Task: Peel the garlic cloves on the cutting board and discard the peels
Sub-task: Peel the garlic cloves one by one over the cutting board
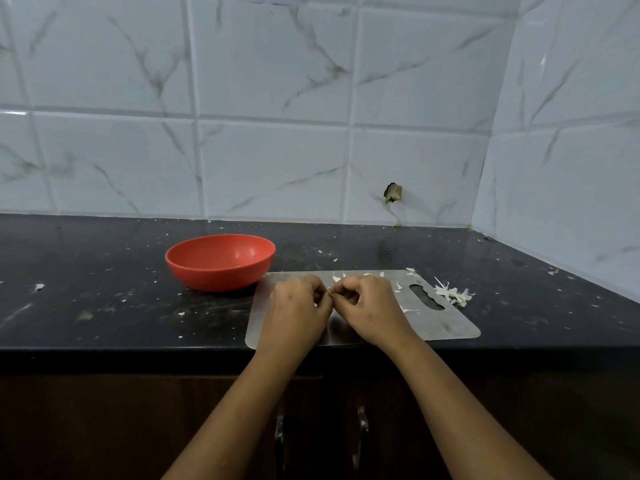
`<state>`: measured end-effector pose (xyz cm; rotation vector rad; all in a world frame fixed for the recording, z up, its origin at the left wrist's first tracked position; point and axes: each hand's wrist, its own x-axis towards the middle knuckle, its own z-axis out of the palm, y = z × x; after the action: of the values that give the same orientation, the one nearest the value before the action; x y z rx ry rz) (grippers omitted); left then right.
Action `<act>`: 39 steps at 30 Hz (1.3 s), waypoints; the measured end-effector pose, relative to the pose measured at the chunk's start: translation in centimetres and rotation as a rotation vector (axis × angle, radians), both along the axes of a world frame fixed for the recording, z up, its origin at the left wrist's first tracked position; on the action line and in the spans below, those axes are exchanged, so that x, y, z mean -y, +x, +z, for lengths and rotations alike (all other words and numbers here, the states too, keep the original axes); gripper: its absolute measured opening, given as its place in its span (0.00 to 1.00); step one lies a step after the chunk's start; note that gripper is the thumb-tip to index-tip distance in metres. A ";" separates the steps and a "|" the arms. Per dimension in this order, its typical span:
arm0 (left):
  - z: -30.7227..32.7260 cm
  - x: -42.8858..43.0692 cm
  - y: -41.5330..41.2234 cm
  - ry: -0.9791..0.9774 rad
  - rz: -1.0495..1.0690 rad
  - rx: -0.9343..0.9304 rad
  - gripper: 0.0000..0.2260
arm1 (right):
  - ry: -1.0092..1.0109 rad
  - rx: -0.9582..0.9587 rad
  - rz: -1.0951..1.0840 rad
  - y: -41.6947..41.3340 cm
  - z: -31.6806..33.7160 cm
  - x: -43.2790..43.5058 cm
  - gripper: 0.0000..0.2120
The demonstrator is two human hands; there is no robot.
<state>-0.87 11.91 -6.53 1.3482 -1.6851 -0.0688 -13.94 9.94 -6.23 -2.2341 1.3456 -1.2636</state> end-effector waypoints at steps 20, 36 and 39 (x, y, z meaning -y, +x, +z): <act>0.7 -0.3 0.2 0.131 -0.154 -0.086 0.07 | 0.031 0.175 0.015 -0.1 0.2 -0.3 0.06; 0.8 -0.3 0.5 0.154 -0.184 -0.251 0.05 | 0.080 0.249 0.071 -0.1 0.2 -0.3 0.04; 0.6 -0.2 0.2 0.122 -0.162 -0.237 0.08 | 0.081 0.258 0.070 -0.1 0.3 -0.4 0.05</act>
<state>-0.63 12.09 -5.90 1.2364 -1.6047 -0.4146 -14.04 10.33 -5.94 -1.9672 1.1898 -1.3896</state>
